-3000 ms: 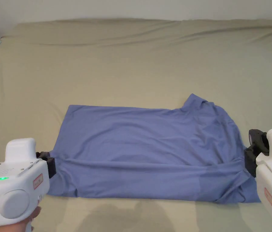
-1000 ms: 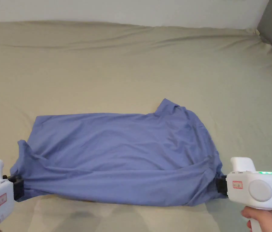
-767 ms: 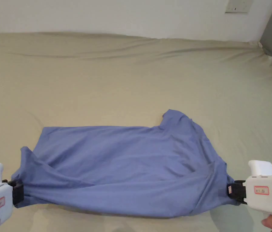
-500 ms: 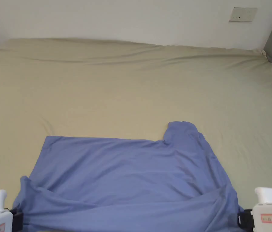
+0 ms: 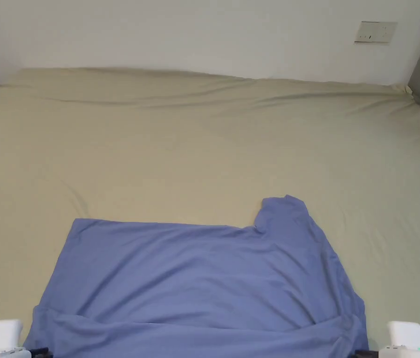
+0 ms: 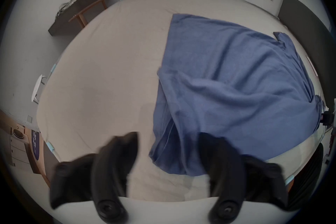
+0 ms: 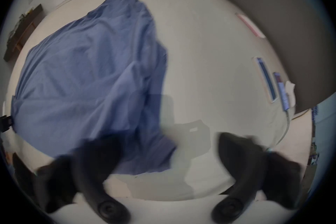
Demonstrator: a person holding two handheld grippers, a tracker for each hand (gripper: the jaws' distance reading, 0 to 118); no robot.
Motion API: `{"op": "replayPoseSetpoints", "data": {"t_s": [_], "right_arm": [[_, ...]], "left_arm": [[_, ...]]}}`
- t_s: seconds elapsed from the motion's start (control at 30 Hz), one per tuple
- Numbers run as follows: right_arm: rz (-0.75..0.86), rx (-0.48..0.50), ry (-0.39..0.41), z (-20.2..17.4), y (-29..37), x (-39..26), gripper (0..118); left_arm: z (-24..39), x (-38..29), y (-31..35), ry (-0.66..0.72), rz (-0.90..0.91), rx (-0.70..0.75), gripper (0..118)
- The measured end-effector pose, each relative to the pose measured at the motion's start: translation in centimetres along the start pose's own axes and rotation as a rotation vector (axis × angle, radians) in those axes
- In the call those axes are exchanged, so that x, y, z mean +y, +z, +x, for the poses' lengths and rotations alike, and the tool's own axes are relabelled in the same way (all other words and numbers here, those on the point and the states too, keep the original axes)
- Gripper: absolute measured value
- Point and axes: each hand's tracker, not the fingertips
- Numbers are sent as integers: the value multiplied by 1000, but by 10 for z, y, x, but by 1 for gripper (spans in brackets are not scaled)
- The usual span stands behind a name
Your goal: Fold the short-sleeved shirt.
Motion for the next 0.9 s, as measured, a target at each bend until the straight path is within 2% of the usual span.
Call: {"op": "replayPoseSetpoints", "data": {"t_s": [0.03, 0.07, 0.23, 0.3, 0.37, 0.47, 0.6, 0.63, 0.67, 0.7, 0.73, 0.77, 0.83, 0.9], "right_arm": [[63, 2, -8, 4, 12, 8, 117], [137, 26, -13, 5, 27, 18, 115], [462, 67, 40, -13, 117, 61, 114], [582, 81, 89, -24, 149, 74, 115], [689, 79, 165, -41, 183, 82, 115], [855, 102, 196, -63, 220, 85, 115], [963, 170, 184, -93, 258, 82, 110], [972, 169, 182, -99, 262, 81, 98], [977, 167, 178, -103, 262, 82, 81], [979, 171, 180, -105, 260, 84, 54], [983, 181, 183, -109, 259, 84, 23], [986, 184, 184, -113, 258, 85, 9], [982, 191, 193, -118, 253, 87, 0], [983, 154, 209, -125, 245, 89, 0]], "left_arm": [[-3, 7, 13, 19, 53, -52, 96], [-6, 13, 27, 34, 116, -91, 99], [5, 54, 107, 57, 479, -83, 99], [14, 64, 140, 22, 682, -144, 99], [30, 72, 172, 12, 829, -129, 102], [51, 84, 209, -7, 898, -127, 102], [79, 94, 230, -79, 989, -91, 99], [87, 94, 233, -96, 1000, -74, 92], [95, 97, 232, -116, 1009, -66, 78], [101, 98, 233, -135, 1006, -68, 57], [109, 100, 232, -167, 996, -57, 22], [115, 101, 231, -175, 992, -47, 3], [123, 102, 226, -179, 1004, -57, 2], [129, 106, 220, -177, 978, -77, 2]]}}
